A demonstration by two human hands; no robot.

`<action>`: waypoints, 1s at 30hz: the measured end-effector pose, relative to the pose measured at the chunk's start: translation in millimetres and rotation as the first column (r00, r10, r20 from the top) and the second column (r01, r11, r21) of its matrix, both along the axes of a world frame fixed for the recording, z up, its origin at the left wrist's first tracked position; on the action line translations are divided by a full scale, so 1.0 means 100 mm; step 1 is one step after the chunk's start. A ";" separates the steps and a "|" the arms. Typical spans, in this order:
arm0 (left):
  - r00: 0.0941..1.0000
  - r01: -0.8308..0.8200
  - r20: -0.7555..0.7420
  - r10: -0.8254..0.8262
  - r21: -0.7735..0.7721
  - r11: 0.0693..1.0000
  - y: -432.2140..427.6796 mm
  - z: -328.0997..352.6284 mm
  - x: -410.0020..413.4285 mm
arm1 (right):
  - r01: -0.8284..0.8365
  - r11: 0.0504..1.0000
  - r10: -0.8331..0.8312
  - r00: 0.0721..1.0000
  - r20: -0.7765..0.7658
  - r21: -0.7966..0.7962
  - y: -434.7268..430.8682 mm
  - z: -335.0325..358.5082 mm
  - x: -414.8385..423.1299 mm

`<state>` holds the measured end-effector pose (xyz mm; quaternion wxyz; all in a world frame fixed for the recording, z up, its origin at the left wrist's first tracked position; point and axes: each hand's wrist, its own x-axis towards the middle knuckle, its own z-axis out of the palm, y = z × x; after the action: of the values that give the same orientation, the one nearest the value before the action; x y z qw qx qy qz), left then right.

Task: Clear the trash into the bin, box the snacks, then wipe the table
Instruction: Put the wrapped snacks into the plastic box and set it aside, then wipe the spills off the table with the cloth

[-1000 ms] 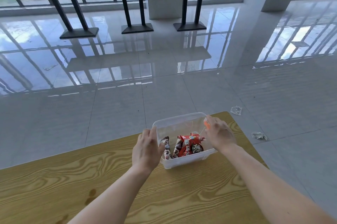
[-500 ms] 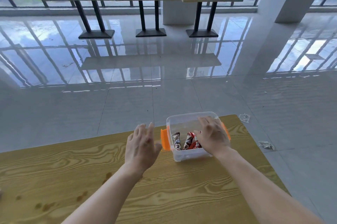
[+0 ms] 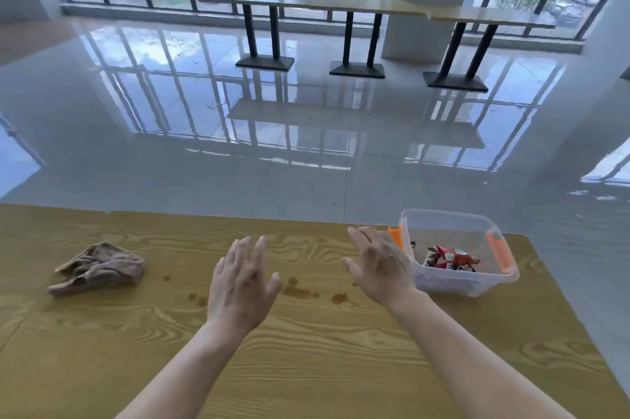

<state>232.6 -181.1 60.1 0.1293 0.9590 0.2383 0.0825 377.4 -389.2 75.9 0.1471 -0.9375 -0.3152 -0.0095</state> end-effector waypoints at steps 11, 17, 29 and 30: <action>0.962 -0.245 -0.108 0.250 0.058 0.968 1.35 -0.30 -1.50 | -0.297 0.955 0.296 0.945 -0.140 0.012 1.92 -0.34 -1.13; 0.922 -0.323 -0.219 0.320 0.021 0.946 1.98 -0.88 -2.05 | -0.422 0.906 0.401 0.877 -0.267 -0.026 2.98 -0.74 -1.52; 0.918 -0.261 -0.295 0.267 0.057 0.964 2.56 -1.74 -2.27 | -0.548 0.831 0.500 0.809 -0.308 -0.092 4.62 -1.27 -1.65; 0.919 -0.261 -0.289 0.267 0.059 0.964 2.56 -1.76 -2.28 | -0.559 0.815 0.500 0.811 -0.304 -0.150 4.70 -1.31 -1.65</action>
<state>4.8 75.1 -115.5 0.0711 0.9208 0.3811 -0.0421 212.9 80.5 -55.5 0.0719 -0.8152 -0.5431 0.1877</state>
